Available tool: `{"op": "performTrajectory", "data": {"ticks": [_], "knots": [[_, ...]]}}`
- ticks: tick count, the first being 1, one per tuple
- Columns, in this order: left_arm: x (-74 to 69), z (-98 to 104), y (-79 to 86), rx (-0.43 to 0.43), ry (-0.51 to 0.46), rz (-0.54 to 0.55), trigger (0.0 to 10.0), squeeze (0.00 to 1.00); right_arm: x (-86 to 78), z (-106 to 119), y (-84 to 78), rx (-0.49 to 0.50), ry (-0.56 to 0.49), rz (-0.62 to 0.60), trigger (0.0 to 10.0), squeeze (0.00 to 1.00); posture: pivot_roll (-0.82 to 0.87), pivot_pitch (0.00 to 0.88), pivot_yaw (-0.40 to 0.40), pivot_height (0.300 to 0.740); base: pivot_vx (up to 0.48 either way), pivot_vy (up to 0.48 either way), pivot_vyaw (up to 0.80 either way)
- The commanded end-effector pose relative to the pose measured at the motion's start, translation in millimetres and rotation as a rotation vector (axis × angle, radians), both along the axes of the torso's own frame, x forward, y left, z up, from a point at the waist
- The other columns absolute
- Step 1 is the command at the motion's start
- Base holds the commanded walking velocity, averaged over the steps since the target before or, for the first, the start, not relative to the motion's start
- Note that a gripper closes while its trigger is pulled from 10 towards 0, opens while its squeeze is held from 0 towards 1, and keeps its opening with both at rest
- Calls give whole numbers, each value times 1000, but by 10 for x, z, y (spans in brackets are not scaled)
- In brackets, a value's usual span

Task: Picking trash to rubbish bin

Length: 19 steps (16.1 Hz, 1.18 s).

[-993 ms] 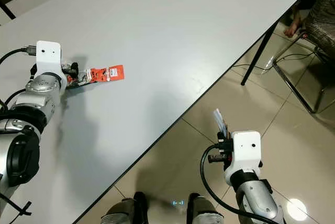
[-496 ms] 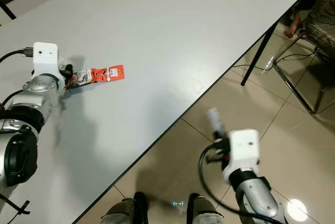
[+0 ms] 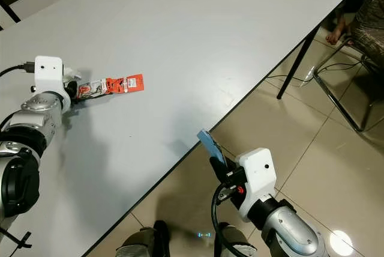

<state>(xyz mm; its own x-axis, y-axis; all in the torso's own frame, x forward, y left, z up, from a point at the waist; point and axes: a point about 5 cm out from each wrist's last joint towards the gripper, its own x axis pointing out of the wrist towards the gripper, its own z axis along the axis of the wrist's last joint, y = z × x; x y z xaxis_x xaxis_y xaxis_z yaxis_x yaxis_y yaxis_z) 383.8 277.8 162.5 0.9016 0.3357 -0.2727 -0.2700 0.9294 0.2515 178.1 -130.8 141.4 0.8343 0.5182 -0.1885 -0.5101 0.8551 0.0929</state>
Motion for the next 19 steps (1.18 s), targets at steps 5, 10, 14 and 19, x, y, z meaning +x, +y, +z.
{"op": "performTrajectory", "data": {"ticks": [5,10,14,19], "knots": [[-74,-82,114,-19,37,15,0,0,-14,36,50,23,0,34,10000,0,-233,231,71,740,0,0,0],[-53,-8,124,-102,-42,7,0,0,27,15,41,25,-8,16,10000,0,-224,216,77,740,0,0,0],[-23,79,88,-222,-169,-66,0,0,93,-29,66,60,-15,-14,10000,0,-172,189,72,740,0,0,0],[-89,32,61,-297,-300,-199,0,0,261,-82,154,79,-39,-10,10000,0,-93,136,73,740,0,0,0]]}}
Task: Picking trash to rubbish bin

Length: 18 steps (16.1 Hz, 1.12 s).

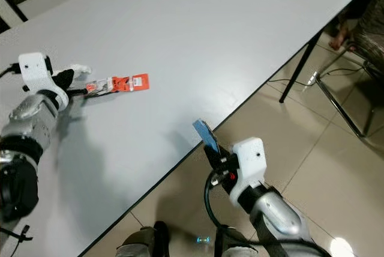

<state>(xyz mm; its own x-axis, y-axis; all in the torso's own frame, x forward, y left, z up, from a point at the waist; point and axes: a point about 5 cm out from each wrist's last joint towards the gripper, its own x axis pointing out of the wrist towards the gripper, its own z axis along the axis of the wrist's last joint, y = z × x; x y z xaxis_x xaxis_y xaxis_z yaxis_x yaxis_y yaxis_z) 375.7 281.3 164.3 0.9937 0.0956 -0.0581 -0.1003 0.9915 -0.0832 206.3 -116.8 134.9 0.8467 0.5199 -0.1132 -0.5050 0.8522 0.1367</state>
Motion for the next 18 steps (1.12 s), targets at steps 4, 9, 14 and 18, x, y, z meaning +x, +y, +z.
{"op": "performTrajectory", "data": {"ticks": [4,9,14,18], "knots": [[-123,-3,2,128,-102,-11,0,0,107,-61,13,1,-22,-7,10000,0,-50,89,58,740,0,0,0],[-401,-69,-480,195,-122,-143,10000,584,252,-173,-10,-75,-32,-114,10000,0,-22,34,45,740,0,0,0],[-773,-262,-1049,194,-129,-281,10000,0,368,-175,-144,-103,-44,-274,10000,0,-21,13,21,740,0,0,0],[-898,-216,-1150,226,-112,-274,10000,0,397,-208,-136,-133,-57,-266,10000,0,-17,4,15,740,143,0,172]]}}
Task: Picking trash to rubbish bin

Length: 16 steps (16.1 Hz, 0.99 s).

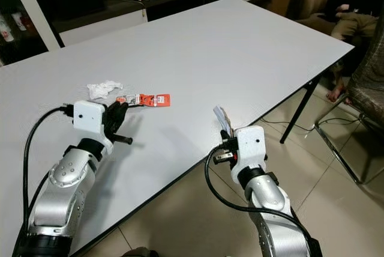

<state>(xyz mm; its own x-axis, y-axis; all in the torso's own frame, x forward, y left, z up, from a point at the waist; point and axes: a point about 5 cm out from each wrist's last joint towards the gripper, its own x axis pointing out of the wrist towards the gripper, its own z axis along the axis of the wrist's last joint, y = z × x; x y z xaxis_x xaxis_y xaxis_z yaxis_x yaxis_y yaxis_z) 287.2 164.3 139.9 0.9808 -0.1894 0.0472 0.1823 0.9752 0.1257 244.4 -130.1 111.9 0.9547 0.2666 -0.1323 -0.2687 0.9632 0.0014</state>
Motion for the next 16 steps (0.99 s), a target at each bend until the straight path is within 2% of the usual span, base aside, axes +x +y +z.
{"op": "performTrajectory", "data": {"ticks": [1,4,6,13,16], "knots": [[-12,36,30,23,-2,20,10000,0,14,18,8,-4,-20,1,10000,0,-16,1,16,740,345,0,800],[-15,95,96,58,-2,42,10000,0,-13,-5,63,11,-23,37,10000,0,-14,0,21,740,376,0,679],[-13,103,110,63,2,42,10000,0,-11,-25,31,60,-1,-1,10000,0,-14,0,21,740,373,0,0],[0,103,129,79,29,34,10000,0,-23,-31,-17,40,-16,-33,10000,0,-17,1,37,740,365,0,0],[15,83,147,81,46,46,10000,0,-27,-37,-23,40,-17,-39,10000,0,-16,1,38,740,0,0,0]]}}
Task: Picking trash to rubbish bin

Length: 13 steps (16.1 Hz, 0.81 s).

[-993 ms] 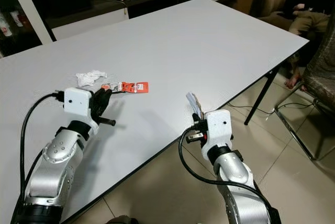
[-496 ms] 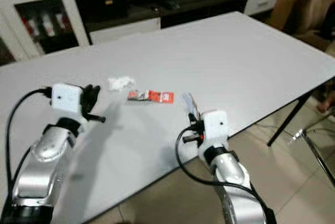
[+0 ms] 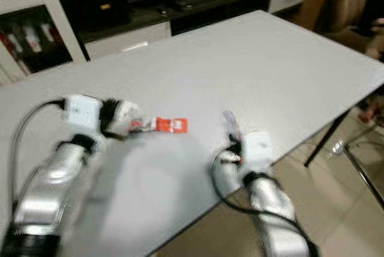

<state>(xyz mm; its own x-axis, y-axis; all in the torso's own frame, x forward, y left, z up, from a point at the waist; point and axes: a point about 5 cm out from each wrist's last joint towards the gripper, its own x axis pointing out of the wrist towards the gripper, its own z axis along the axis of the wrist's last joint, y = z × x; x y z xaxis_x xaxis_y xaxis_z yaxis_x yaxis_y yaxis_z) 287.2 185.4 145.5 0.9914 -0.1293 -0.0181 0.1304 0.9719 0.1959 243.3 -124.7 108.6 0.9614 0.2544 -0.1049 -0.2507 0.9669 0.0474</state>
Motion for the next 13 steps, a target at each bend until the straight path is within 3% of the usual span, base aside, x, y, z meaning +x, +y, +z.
{"op": "performTrajectory", "data": {"ticks": [1,4,7,8,9,10,11,13], "knots": [[19,17,-57,5,0,-9,10000,0,-10,-7,-78,-12,-2,-21,10000,0,-15,0,38,740,0,0,0],[17,0,-45,8,13,1,10000,0,-10,-11,-78,-11,-4,-21,10000,0,-13,0,38,740,0,0,0],[78,-90,53,-7,90,67,10000,0,0,-6,-66,-14,-9,-18,10000,0,-16,0,36,740,0,0,0],[191,-114,102,-5,125,55,10000,0,12,8,-74,-16,-13,-16,10000,0,-19,0,34,740,0,0,0],[241,-108,109,-18,130,43,10000,533,13,8,-81,-20,-15,-15,10000,0,-23,0,33,740,0,0,0],[291,-101,120,-21,138,32,10000,1000,12,10,-87,-22,-16,-15,10000,0,-25,0,34,740,0,0,0],[328,-94,134,-18,141,31,10000,1000,11,13,-91,-22,-17,-16,10000,0,-25,0,34,740,0,0,0],[546,-67,181,-25,151,32,10000,1000,-11,17,-98,-23,-14,-9,10000,0,-34,7,33,740,0,0,0]]}}
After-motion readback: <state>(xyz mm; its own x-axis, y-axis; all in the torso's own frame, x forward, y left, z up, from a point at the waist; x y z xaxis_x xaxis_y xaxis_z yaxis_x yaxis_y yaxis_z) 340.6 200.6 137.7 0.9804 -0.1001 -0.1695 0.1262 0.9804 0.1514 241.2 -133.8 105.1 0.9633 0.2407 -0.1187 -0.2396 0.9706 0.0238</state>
